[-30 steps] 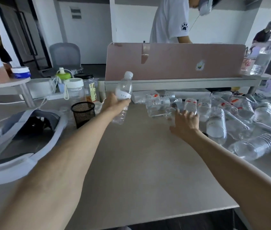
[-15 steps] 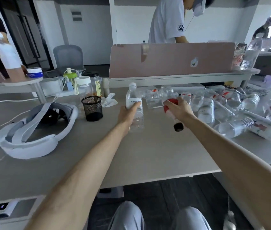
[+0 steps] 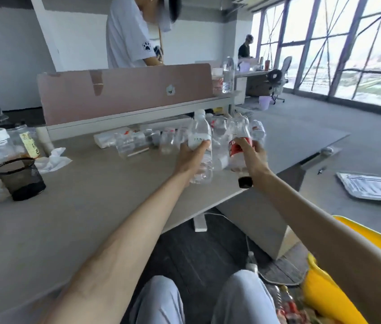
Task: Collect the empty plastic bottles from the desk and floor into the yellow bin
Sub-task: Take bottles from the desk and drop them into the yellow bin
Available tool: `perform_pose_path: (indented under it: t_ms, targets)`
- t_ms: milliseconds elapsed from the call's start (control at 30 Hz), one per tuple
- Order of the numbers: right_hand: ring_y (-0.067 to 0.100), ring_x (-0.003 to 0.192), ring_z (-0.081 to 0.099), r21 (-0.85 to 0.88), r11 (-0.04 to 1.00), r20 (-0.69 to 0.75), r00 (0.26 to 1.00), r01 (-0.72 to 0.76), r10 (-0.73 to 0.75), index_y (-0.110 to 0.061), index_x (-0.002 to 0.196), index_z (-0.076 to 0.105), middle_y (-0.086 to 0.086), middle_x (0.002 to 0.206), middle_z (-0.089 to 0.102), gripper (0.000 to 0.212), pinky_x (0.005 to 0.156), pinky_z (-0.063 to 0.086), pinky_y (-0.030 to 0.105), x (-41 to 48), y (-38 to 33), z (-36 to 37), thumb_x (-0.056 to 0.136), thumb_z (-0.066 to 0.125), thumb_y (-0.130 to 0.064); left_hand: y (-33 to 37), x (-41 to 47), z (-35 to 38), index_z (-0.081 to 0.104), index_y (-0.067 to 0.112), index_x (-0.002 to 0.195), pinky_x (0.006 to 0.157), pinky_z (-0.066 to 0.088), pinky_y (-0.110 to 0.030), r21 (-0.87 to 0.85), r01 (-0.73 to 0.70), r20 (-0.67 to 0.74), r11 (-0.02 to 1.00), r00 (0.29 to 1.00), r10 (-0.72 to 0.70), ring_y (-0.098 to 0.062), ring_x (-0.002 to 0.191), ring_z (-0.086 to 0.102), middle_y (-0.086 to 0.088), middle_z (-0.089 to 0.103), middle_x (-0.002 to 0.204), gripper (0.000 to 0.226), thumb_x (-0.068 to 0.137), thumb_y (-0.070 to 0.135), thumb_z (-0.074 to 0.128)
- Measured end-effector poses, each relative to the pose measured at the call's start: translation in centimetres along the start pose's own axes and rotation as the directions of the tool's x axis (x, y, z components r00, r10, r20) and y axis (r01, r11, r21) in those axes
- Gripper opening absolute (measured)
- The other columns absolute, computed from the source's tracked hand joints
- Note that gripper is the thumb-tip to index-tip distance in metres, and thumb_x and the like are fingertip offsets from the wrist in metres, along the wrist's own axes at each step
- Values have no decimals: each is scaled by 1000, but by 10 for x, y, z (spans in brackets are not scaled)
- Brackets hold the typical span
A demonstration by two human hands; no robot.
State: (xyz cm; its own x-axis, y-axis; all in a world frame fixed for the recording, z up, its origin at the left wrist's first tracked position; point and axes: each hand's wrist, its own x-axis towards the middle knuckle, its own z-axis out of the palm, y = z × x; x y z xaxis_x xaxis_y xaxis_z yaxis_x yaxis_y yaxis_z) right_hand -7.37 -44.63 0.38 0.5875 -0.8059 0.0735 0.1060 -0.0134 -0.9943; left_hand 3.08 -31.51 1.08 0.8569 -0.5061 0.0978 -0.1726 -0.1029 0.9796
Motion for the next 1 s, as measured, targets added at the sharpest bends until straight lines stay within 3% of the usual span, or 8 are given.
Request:
perform_pose_path:
  t_ms: [100,200,367,500,633,700,800,1000]
  targets:
    - [22,81,65,22,1000,-137,990,-22,25,-17,119,57,9,99,62,45,51,53,27,-11,1,-63,84,68,-42,7,-10,79,39,18,133,86,55,-44,-4,34,163,999,986,-33,-26,102,63,-1,55,123,82,72,70,56]
    - [18,76,62,37,998,-244,968,-51,58,-14,117,58,11,98,62,39,51,52,22,-28,16,-126,86,66,-36,5,-28,153,54,14,105,74,50,-32,-69,40,271,997,963,-20,-21,86,60,-3,62,95,54,79,62,60]
    - [31,79,67,141,974,-441,870,-176,221,-11,114,59,18,95,63,44,75,59,51,-61,55,-222,84,65,-42,-26,-63,256,50,12,121,55,45,-27,-46,275,516,960,830,-213,-22,85,64,-11,63,113,59,82,53,65]
    - [38,75,68,279,933,-544,764,-225,347,-8,103,60,25,92,68,37,55,57,38,-83,84,-287,84,61,-39,-64,-86,319,47,6,129,50,52,-29,48,425,635,904,686,-356,-30,84,66,-19,63,116,81,66,50,72]
    - [32,68,64,348,906,-580,705,-240,409,-8,114,57,22,93,66,41,51,53,32,-95,111,-339,91,53,-42,-100,-102,364,25,27,143,84,55,-49,207,439,719,874,537,-440,-38,113,57,-14,45,137,104,57,59,74]
    - [30,71,64,370,894,-577,691,-254,435,-7,123,55,20,98,65,49,52,52,33,-91,120,-361,92,50,-44,-150,-85,406,29,38,143,92,49,-54,317,367,730,874,494,-472,-37,117,54,-10,45,142,122,37,76,77]
    - [30,77,63,382,877,-575,668,-290,472,-6,133,51,19,107,62,56,55,52,34,-71,134,-391,93,48,-45,-200,-64,447,38,42,139,92,47,-59,361,358,728,861,469,-500,-38,114,57,-11,53,134,127,23,76,78]
    - [30,102,59,374,899,-698,569,-229,435,-13,132,50,11,117,59,45,83,52,41,-36,133,-425,97,49,-41,-120,-89,404,32,28,141,92,51,-54,271,378,719,885,531,-447,-35,111,58,-13,52,133,104,51,54,78]
